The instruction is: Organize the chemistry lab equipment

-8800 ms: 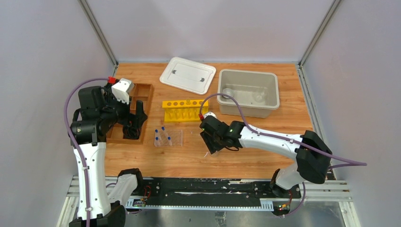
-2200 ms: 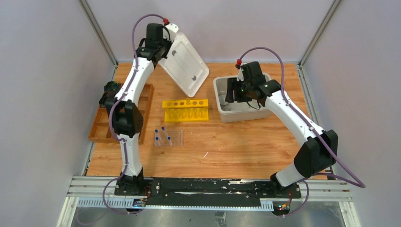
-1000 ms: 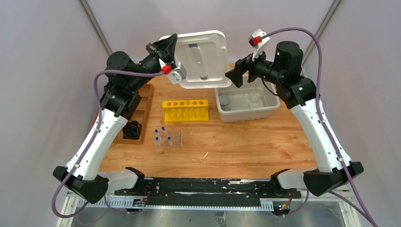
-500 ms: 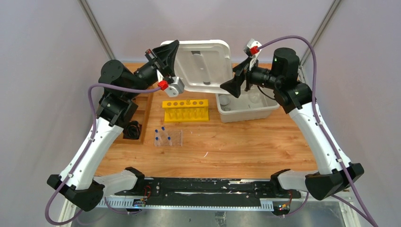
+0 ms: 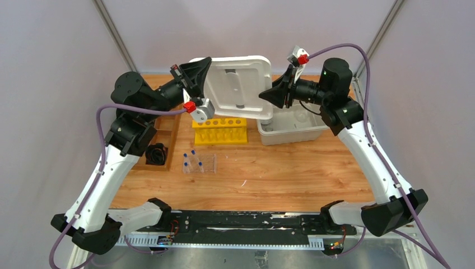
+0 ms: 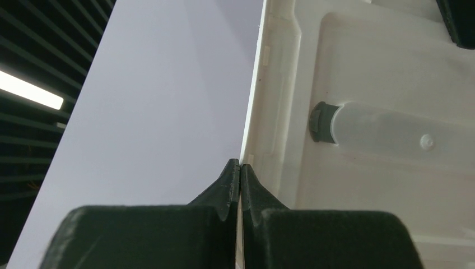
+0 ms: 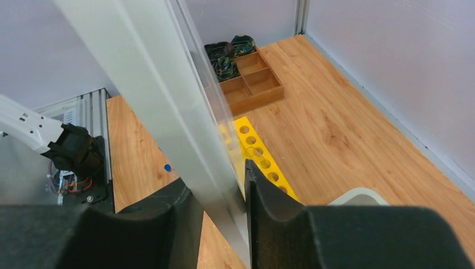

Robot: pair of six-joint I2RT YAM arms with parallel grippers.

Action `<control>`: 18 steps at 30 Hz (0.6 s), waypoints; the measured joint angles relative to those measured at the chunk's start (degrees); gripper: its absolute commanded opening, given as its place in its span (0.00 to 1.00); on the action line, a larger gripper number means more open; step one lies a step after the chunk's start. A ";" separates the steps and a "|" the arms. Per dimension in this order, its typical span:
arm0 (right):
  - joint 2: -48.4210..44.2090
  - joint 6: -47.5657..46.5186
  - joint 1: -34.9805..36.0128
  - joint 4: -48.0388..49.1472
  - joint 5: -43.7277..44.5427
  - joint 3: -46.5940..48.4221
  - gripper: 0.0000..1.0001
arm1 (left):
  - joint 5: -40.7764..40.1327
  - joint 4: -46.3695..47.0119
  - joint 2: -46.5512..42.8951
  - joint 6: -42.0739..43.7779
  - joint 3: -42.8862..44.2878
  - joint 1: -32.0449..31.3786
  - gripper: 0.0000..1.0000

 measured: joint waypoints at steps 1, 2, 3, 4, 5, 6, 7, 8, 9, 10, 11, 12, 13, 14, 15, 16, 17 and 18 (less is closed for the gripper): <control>0.00 0.31 0.04 0.59 -0.46 -0.28 0.20 | -0.02 -0.04 -0.02 0.15 0.00 -0.09 0.00; 0.00 0.55 0.09 1.11 -0.76 -0.46 0.15 | -0.09 -0.07 -0.04 0.28 0.00 -0.11 0.00; 0.00 1.31 0.11 1.55 -1.66 -0.66 0.09 | -0.28 -0.04 -0.04 0.39 0.00 -0.11 0.07; -0.11 1.44 0.13 1.79 -1.95 -0.81 0.04 | -0.50 -0.04 -0.04 0.48 0.00 -0.09 0.28; -0.22 1.60 0.28 2.05 -1.86 -0.90 0.00 | -0.83 -0.04 -0.04 0.59 0.00 -0.09 0.61; -0.31 1.73 0.33 2.19 -1.79 -0.90 0.00 | -0.92 0.04 -0.07 0.39 0.00 -0.09 0.90; -0.46 1.97 0.39 2.16 -0.92 -0.90 0.00 | -0.83 -0.09 -0.09 0.42 0.00 -0.22 0.99; -0.59 1.75 0.50 2.05 0.55 -0.87 0.00 | -0.70 -1.09 -0.09 0.39 0.28 -0.50 1.00; -0.68 1.51 0.52 1.68 2.58 -0.68 0.00 | -0.63 -2.38 -0.07 0.61 0.76 -0.70 1.00; -0.68 1.33 0.52 0.96 4.85 -0.33 0.00 | -0.61 -5.77 0.24 0.59 2.32 -0.96 1.00; -0.66 0.63 0.52 -0.87 8.07 0.68 0.00 | -0.70 -8.02 0.55 0.39 3.58 -1.11 1.00; -0.55 -0.07 0.55 -2.78 11.47 1.99 0.00 | -0.85 -10.29 0.79 -0.24 4.94 -1.29 1.00; -0.50 -1.36 0.57 -4.94 15.54 3.74 0.00 | -1.14 -11.98 0.83 -1.05 5.79 -1.49 1.00; -0.52 -2.82 0.57 -6.34 19.02 5.18 0.00 | -1.49 -13.46 0.74 -2.38 6.25 -1.60 1.00; -0.79 -4.28 0.57 -7.15 22.71 6.23 0.00 | -1.81 -14.71 0.59 -3.78 6.43 -1.62 1.00; -1.22 -5.97 0.68 -7.43 26.12 6.73 0.00 | -2.29 -16.00 0.52 -5.90 6.64 -1.64 1.00; -1.90 -7.82 0.94 -7.61 29.79 6.78 0.00 | -2.82 -16.92 0.52 -7.87 6.82 -1.64 1.00; -2.78 -10.12 1.49 -8.11 33.86 6.71 0.00 | -3.41 -18.23 0.79 -10.47 7.41 -1.66 1.00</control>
